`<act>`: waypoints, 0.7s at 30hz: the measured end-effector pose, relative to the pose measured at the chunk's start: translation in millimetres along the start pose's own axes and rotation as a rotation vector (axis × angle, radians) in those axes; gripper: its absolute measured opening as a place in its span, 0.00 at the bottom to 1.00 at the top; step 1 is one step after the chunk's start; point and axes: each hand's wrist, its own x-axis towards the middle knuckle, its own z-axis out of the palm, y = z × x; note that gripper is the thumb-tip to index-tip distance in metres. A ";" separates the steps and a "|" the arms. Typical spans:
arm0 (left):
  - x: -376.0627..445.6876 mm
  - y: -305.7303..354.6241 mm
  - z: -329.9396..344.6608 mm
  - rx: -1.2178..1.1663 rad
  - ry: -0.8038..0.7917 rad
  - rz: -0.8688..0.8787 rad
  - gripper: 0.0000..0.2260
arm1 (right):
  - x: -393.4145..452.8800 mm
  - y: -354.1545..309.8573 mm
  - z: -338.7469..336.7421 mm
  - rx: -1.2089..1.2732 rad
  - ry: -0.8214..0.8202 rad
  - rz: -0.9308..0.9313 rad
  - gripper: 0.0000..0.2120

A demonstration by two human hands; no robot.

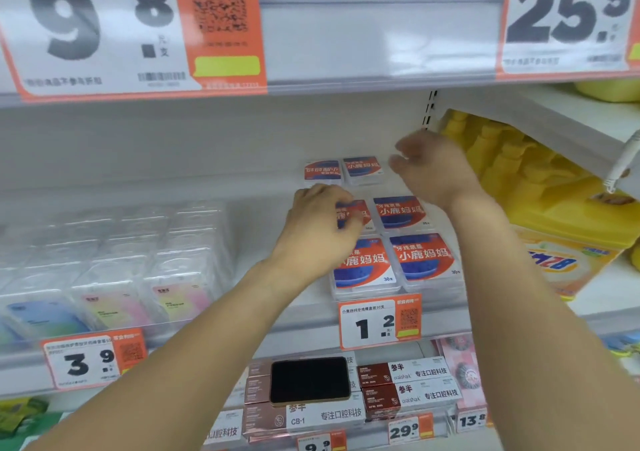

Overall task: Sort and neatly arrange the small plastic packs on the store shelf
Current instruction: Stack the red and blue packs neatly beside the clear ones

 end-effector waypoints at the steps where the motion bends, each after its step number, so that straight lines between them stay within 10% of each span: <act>1: 6.5 1.9 -2.2 -0.040 0.033 -0.068 0.14 | 21.6 -7.8 9.0 -0.060 -0.080 -0.036 0.18; 8: 77.5 -8.4 -31.5 0.318 -0.189 -0.144 0.17 | 85.5 9.9 62.4 -0.273 -0.494 -0.044 0.23; 21: 152.7 -63.0 -6.6 0.556 -0.453 -0.009 0.28 | 64.6 24.0 17.7 -0.154 -0.284 -0.143 0.19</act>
